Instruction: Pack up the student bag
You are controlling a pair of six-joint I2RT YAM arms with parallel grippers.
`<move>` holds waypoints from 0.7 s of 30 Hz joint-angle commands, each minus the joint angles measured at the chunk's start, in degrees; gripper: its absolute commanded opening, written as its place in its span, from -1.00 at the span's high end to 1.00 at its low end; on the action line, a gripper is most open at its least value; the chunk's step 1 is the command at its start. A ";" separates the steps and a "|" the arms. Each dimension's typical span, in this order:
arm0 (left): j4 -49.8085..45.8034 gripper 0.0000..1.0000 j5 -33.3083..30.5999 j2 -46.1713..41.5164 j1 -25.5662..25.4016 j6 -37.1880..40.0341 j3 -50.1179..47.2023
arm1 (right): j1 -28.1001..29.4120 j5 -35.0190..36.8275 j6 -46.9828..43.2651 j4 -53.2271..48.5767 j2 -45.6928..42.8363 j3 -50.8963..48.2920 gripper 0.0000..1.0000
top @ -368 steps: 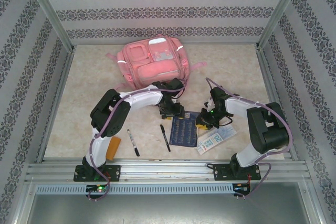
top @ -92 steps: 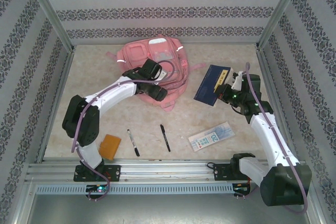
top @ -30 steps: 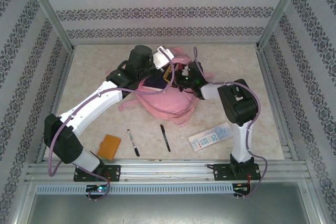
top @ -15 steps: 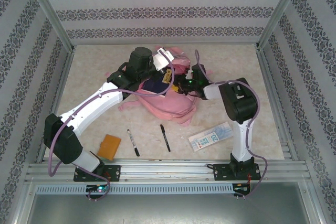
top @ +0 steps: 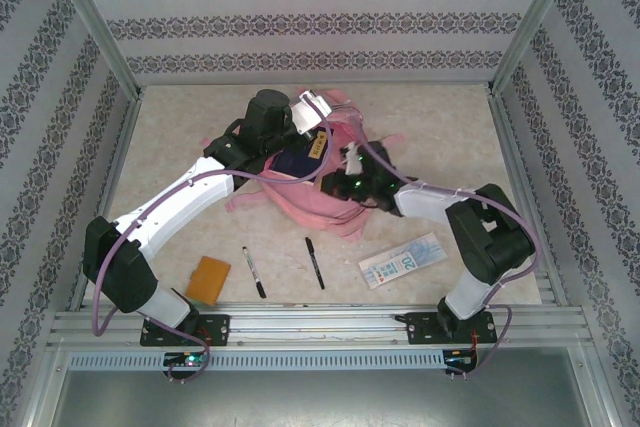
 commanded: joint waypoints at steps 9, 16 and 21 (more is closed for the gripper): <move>7.70 1.00 1.24 -1.07 0.14 -1.92 2.10 | 7.82 22.47 -4.09 5.59 11.20 5.11 1.00; 7.93 1.00 1.31 -1.98 0.14 -1.14 1.86 | 5.42 30.29 -4.03 3.88 10.66 4.18 1.00; 8.26 1.00 1.69 -2.43 0.14 -1.05 1.16 | 2.50 31.42 -0.10 4.61 12.26 6.77 1.00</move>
